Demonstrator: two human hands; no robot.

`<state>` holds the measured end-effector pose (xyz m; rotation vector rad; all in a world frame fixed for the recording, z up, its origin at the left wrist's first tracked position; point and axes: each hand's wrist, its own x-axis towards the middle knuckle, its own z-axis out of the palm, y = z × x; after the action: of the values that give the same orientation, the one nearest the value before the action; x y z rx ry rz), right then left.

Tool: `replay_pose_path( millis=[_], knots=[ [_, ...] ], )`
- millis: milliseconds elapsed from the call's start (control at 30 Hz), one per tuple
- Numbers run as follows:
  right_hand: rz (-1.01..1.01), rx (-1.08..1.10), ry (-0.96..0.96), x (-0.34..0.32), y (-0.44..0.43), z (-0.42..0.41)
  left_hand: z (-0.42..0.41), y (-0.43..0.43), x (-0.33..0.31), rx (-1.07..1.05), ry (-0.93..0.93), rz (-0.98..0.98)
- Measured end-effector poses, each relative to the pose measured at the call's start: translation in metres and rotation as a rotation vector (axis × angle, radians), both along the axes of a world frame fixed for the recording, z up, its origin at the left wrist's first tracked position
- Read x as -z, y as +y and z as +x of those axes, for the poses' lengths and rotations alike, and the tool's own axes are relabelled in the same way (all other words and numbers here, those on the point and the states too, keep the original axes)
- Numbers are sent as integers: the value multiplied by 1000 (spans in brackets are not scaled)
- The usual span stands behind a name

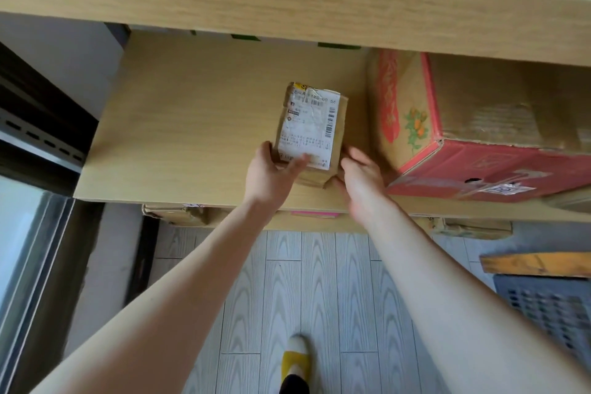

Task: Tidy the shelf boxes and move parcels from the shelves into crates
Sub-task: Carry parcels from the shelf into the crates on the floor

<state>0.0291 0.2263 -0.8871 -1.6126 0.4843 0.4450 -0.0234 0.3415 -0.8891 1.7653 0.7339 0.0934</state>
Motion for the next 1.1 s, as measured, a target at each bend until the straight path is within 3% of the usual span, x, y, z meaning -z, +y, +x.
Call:
replay_pose_path(
  millis=[200, 333, 467, 567, 800, 967, 1100],
  knots=[
    [84, 38, 88, -8, 5, -2, 0, -8, -1, -30, 35, 89],
    [18, -5, 48, -20, -7, -18, -6, -13, -14, -26, 92, 185],
    [-78, -55, 0, -46, -50, -52, -26, -37, -47, 5, -45, 357],
    [-138, 111, -125, -69, -97, -71, -33, -71, -74, 49, -123, 305],
    [-383, 403, -429, -113, -215, -31, -4, -136, -94, 118, -10, 64],
    [-286, 246, -239, -109, -260, 37, 26, -170, -85, -74, -10, -104],
    [-236, 140, -190, -103, -273, 54, 28, -188, -81, -83, -62, -52]
  ],
)
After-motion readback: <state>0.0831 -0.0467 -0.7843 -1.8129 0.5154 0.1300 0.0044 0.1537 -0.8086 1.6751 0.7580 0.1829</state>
